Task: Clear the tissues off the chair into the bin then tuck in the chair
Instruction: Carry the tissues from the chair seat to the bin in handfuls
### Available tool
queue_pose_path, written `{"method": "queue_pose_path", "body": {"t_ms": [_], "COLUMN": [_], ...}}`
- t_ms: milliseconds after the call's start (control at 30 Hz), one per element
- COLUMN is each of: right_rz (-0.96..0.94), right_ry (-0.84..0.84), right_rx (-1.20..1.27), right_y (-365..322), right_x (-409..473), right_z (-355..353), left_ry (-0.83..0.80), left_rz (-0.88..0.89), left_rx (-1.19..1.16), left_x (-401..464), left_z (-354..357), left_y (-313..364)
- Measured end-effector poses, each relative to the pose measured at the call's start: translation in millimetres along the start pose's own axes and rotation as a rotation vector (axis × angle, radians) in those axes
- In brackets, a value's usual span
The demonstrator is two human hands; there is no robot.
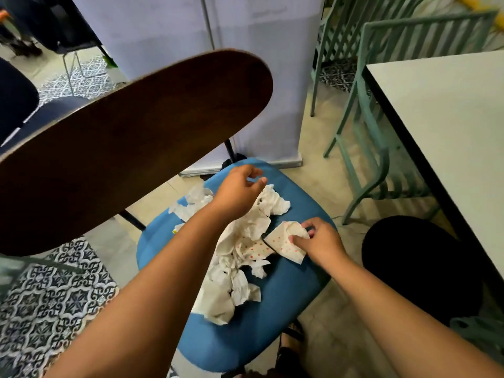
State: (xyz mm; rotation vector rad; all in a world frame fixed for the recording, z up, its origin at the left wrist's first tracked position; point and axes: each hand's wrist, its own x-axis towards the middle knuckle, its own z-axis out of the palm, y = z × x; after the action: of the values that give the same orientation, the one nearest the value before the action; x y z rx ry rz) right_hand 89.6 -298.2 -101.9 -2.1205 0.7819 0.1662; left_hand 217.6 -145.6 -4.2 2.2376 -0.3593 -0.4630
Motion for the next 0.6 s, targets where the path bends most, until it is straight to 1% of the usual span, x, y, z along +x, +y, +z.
{"method": "queue_pose_path", "body": {"t_ms": [133, 267, 367, 433, 500, 600], "right_rz": [0.003, 0.015, 0.012, 0.005, 0.000, 0.006], "right_ry": [-0.002, 0.007, 0.006, 0.004, 0.009, 0.012], "right_rx": [0.109, 0.215, 0.272, 0.272, 0.277, 0.302], "right_y": [10.7, 22.8, 30.6, 33.3, 36.5, 41.0], "right_x": [11.2, 23.1, 29.8, 34.7, 40.5, 46.7], "right_z": [-20.4, -35.1, -37.7, -40.1, -42.3, -44.8], "left_ry": [-0.034, -0.221, -0.354, -0.404, -0.418, -0.405], "left_rz": [0.030, 0.106, 0.108, 0.097, 0.096, 0.072], "left_rx": [0.243, 0.553, 0.740, 0.815, 0.849, 0.825], "left_x": [27.5, 41.1, 50.0, 57.5, 63.0, 66.1], "left_z": [23.0, 46.2, 57.8, 62.7, 67.6, 72.3], "left_y": [-2.2, -0.4, 2.6, 1.8, 2.1, 3.6]}}
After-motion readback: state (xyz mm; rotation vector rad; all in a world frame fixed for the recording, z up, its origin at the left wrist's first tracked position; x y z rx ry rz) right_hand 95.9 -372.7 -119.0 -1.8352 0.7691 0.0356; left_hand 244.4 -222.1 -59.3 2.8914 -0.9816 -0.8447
